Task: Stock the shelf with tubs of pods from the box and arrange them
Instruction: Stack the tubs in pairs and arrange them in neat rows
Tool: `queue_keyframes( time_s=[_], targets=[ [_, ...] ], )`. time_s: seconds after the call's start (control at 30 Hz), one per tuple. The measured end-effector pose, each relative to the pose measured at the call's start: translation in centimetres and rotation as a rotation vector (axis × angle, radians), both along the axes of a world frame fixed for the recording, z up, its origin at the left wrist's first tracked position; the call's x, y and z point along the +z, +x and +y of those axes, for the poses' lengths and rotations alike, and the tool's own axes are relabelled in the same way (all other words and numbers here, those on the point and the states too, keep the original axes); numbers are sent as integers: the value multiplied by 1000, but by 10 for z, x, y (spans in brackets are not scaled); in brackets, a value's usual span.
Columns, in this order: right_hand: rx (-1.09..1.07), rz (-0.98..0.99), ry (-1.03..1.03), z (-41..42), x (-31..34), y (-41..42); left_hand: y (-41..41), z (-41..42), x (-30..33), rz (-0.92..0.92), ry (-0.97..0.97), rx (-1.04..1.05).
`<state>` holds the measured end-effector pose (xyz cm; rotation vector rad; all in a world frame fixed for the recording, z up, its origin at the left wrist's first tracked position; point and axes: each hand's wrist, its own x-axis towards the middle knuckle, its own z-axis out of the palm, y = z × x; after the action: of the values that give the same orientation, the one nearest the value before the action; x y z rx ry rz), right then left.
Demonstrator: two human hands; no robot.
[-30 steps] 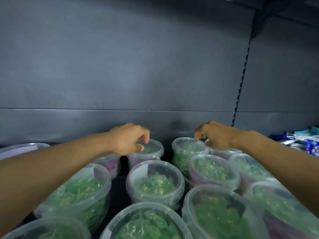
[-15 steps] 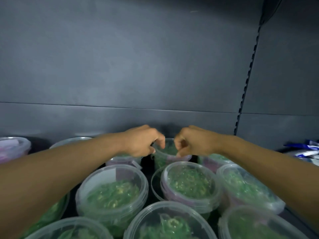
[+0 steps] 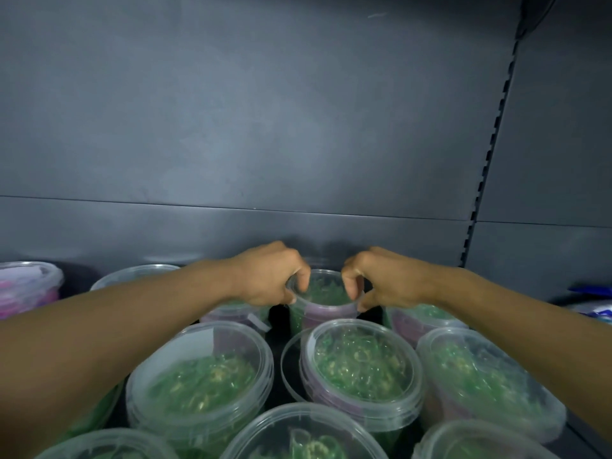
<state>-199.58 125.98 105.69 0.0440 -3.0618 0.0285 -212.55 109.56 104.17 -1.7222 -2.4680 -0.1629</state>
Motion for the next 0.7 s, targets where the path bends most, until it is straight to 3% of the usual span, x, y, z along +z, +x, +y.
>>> queue_keyframes(
  time_s=[0.5, 0.6, 0.7],
  targets=[
    [-55, 27, -34, -5, 6, 5, 2, -2, 1, -23, 23, -36],
    [-193, 77, -21, 13, 21, 25, 4, -2, 5, -20, -3, -48],
    [-448, -70, 40, 38, 30, 50, 9, 9, 9, 0, -5, -64]
  ],
)
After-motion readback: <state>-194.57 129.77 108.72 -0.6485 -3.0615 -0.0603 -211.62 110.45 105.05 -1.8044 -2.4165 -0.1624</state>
